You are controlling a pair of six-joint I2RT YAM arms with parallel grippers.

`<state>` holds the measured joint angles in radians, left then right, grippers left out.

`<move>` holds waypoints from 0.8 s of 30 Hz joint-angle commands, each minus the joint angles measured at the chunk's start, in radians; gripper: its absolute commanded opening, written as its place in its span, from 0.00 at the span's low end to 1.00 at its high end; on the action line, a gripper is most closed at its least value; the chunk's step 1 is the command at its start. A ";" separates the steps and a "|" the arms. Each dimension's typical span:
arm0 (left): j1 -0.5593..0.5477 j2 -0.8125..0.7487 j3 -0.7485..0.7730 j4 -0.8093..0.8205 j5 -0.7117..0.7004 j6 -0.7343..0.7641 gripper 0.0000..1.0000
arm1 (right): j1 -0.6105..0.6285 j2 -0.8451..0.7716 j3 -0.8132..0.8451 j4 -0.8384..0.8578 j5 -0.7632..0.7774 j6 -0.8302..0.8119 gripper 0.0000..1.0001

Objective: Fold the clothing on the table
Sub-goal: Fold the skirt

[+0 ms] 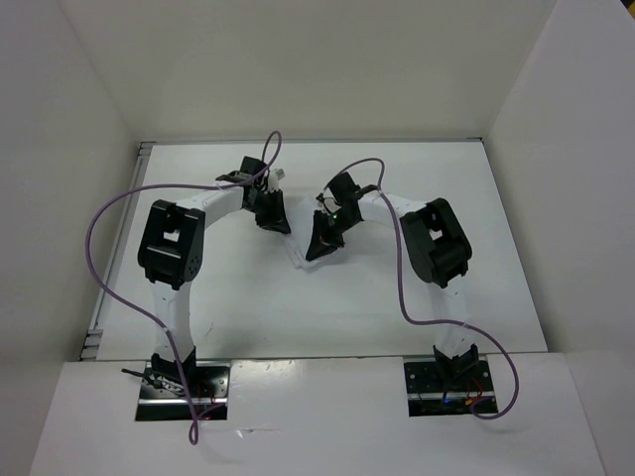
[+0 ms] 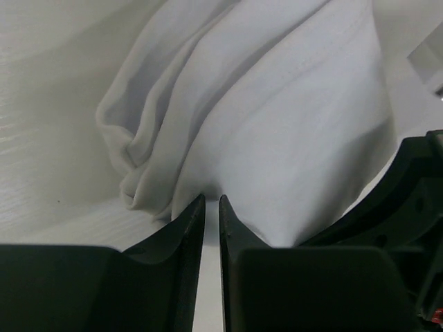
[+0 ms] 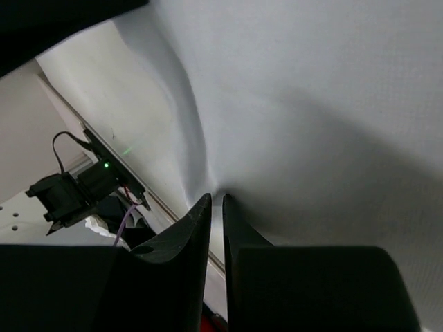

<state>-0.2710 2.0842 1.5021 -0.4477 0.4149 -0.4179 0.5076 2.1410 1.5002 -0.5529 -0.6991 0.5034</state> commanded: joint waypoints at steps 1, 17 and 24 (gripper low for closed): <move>0.006 0.042 0.026 -0.003 -0.067 0.034 0.21 | 0.022 0.031 -0.024 0.054 -0.020 0.003 0.16; 0.056 -0.151 0.031 -0.003 0.033 0.034 0.33 | 0.023 -0.191 0.106 -0.125 0.284 -0.060 0.17; 0.065 -0.531 -0.195 0.081 0.154 0.068 0.45 | -0.155 -0.540 0.039 -0.142 0.452 -0.086 0.45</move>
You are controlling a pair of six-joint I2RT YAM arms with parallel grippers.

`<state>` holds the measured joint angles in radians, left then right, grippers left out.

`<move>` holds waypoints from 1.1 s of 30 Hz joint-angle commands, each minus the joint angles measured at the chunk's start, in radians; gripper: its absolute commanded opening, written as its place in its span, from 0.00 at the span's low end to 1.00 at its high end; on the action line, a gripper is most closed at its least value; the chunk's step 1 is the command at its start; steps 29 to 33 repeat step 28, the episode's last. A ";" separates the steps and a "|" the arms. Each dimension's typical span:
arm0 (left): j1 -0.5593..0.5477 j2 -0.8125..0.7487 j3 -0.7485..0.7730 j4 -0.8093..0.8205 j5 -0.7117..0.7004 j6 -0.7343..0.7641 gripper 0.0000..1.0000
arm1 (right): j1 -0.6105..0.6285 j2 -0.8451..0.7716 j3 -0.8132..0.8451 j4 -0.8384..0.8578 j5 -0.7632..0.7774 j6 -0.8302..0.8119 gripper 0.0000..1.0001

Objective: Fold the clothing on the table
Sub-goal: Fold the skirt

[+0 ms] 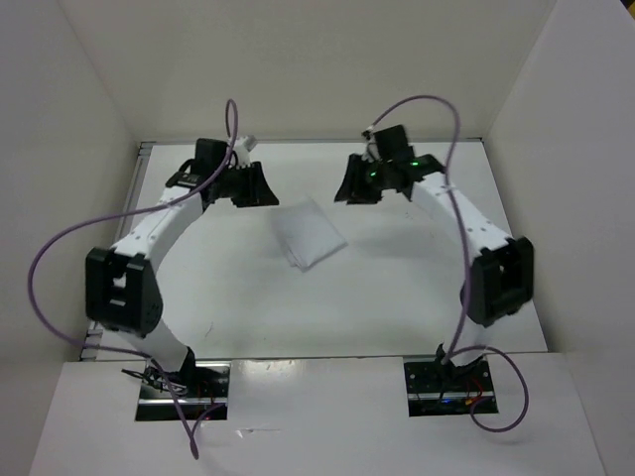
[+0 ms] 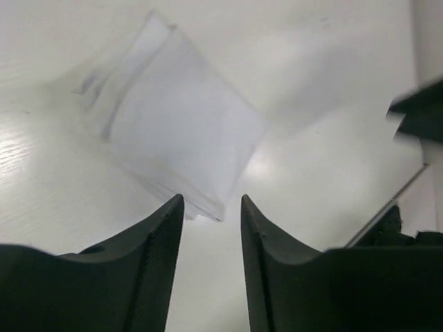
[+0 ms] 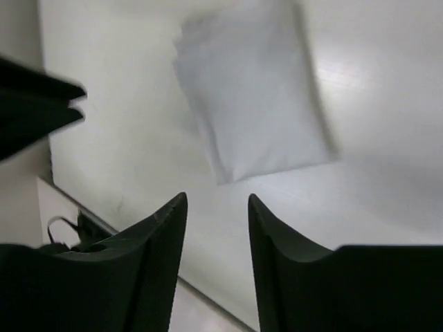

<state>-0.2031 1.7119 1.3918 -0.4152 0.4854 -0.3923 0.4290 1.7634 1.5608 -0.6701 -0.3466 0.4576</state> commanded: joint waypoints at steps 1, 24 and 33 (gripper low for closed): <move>-0.002 -0.193 -0.106 0.058 0.100 0.043 0.47 | -0.113 -0.197 -0.048 -0.025 0.066 -0.056 0.47; -0.002 -0.617 -0.474 0.013 -0.073 -0.036 0.57 | -0.296 -0.472 -0.505 -0.014 -0.026 -0.099 0.72; -0.002 -0.607 -0.484 0.023 -0.073 -0.056 0.57 | -0.296 -0.463 -0.505 -0.014 -0.005 -0.108 0.72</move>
